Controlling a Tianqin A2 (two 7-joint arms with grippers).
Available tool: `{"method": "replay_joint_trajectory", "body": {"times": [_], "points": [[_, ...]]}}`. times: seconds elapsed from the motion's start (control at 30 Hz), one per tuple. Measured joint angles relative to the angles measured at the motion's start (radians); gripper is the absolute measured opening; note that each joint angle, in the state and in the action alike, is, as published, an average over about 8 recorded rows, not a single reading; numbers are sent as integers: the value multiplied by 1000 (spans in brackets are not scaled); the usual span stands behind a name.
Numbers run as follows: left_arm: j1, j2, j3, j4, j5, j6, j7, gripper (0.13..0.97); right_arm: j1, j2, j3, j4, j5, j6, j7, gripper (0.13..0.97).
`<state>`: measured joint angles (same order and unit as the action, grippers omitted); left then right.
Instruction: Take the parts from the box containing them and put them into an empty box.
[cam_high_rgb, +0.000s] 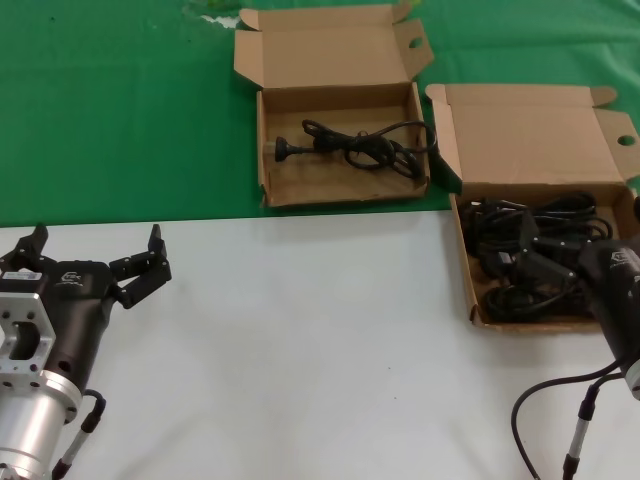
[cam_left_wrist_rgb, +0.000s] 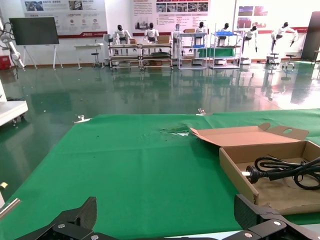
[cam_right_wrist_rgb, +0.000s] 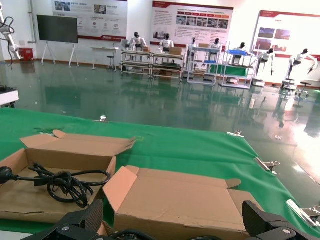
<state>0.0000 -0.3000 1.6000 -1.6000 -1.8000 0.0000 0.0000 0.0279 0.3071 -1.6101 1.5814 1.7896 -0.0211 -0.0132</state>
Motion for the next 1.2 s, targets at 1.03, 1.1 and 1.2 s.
{"method": "replay_joint_trajectory", "body": {"times": [1.03,1.1,1.2], "points": [[0,0,0,0,0,0,0,966,0,0,0,0,0,0,0,966],[0,0,0,0,0,0,0,966,0,0,0,0,0,0,0,966],[0,0,0,0,0,0,0,966,0,0,0,0,0,0,0,966]]}}
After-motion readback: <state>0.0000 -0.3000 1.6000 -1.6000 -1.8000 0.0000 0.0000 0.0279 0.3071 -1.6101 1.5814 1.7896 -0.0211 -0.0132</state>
